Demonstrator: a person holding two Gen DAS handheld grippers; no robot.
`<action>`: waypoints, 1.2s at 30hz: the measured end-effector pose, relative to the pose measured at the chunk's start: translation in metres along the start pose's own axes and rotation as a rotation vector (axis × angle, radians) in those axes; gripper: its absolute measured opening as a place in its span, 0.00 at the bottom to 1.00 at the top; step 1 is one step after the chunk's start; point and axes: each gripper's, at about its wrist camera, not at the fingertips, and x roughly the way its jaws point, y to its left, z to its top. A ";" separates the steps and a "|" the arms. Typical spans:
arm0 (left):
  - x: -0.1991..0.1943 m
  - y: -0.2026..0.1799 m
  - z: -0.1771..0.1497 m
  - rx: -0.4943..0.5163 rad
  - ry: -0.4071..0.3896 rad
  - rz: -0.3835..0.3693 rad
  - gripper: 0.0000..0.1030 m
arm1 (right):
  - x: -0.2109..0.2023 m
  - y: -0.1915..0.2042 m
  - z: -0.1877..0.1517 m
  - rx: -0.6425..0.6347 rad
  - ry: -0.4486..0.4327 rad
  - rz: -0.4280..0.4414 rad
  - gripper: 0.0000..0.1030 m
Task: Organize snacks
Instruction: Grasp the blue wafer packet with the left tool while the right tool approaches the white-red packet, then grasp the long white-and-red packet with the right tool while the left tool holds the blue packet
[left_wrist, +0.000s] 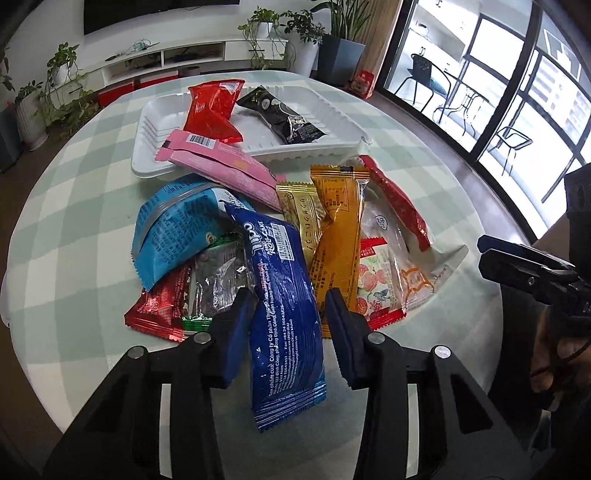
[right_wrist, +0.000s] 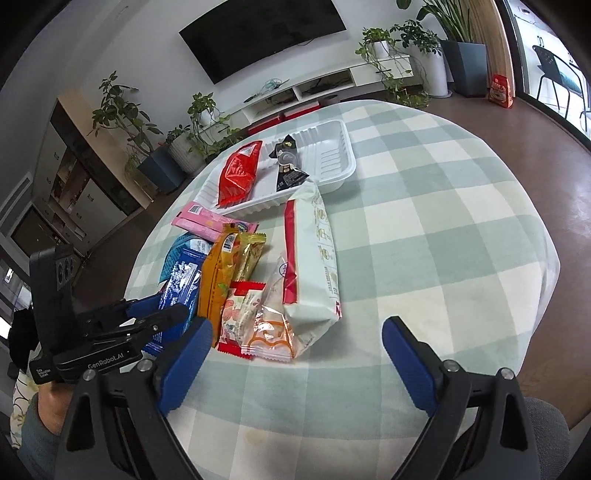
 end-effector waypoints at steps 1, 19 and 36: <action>0.002 0.000 -0.001 0.001 0.010 0.001 0.34 | 0.000 0.000 -0.001 -0.006 -0.004 -0.006 0.92; -0.027 0.028 -0.016 -0.095 -0.066 -0.082 0.25 | 0.003 0.011 0.012 -0.092 -0.028 -0.025 0.82; -0.032 0.032 -0.039 -0.139 -0.076 -0.158 0.25 | 0.076 -0.003 0.052 -0.072 0.146 -0.052 0.48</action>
